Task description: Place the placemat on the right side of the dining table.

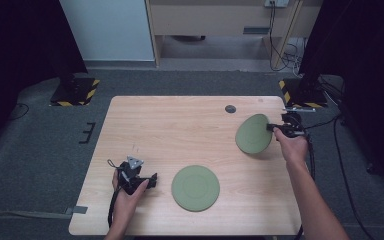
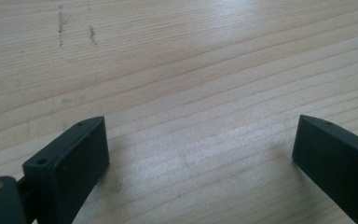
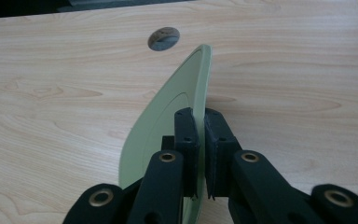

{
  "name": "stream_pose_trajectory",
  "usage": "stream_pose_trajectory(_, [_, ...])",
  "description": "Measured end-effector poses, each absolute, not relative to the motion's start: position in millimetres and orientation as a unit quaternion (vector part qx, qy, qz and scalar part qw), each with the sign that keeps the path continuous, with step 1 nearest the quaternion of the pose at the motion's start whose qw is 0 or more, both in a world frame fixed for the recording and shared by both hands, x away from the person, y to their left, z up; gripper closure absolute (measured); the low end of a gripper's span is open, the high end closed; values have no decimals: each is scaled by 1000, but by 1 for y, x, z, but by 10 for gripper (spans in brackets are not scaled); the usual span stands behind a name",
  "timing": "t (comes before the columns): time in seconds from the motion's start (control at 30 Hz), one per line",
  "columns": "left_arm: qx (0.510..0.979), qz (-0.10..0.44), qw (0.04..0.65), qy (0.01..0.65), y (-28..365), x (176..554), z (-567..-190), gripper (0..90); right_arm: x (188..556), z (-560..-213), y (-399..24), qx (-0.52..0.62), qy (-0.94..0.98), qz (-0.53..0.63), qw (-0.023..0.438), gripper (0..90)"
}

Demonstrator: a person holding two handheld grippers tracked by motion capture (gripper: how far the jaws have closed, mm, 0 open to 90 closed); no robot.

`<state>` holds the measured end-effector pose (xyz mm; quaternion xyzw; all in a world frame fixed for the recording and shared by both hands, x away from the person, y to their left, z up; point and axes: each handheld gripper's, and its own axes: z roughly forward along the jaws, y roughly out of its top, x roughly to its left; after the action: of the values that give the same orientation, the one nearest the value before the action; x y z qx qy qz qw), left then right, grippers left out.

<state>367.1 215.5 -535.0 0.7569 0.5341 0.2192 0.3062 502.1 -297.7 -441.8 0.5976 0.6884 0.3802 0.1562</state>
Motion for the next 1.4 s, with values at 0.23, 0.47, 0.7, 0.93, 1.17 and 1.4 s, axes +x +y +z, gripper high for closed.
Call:
stream_pose_trajectory(0.23, [759,220,304,532,212,369,-535,20,503,-460,-316,605,680,391,138,858])
stream_pose_trajectory(0.47, [756,218,307,535,212,368,-536,13,505,-473,-326,607,685,382,126,857])
stream_pose_trajectory(0.7, [755,217,310,535,213,368,-536,14,503,-485,-336,610,689,372,117,849])
stream_pose_trajectory(0.93, [757,216,310,533,213,368,-536,9,501,-496,-345,623,680,369,111,842])
stream_pose_trajectory(1.17, [758,215,310,532,213,368,-536,7,502,-503,-353,632,676,362,108,822])
stream_pose_trajectory(1.4, [759,215,311,530,213,368,-536,7,502,-507,-354,642,669,358,109,814])
